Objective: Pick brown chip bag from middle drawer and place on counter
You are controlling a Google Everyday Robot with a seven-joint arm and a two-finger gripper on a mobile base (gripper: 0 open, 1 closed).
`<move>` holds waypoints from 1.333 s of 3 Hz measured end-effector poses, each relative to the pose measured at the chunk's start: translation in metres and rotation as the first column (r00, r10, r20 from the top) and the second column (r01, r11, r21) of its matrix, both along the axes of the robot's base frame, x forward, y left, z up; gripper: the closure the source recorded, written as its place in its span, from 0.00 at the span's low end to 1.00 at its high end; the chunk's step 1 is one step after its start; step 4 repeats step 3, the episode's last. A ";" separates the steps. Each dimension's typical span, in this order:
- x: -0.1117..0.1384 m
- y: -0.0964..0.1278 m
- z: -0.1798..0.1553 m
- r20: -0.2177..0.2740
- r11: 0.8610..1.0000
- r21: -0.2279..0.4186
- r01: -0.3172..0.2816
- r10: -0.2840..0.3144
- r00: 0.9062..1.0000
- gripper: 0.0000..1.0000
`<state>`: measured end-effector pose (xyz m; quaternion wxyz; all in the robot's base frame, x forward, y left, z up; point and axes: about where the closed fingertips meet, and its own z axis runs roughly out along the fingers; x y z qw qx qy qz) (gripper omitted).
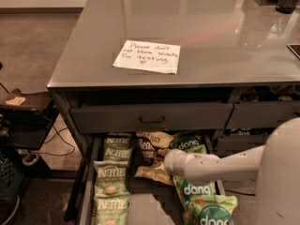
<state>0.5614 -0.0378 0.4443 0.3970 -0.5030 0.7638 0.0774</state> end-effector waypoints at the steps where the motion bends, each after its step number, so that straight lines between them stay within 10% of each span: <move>1: -0.027 0.000 0.009 -0.043 0.998 0.052 0.018 -0.016 0.999 1.00; 4: -0.059 0.000 0.011 -0.104 0.993 0.107 0.053 -0.042 0.994 1.00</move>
Offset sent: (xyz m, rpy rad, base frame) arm -0.0967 -0.0098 0.0162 0.1689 0.1752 -0.0736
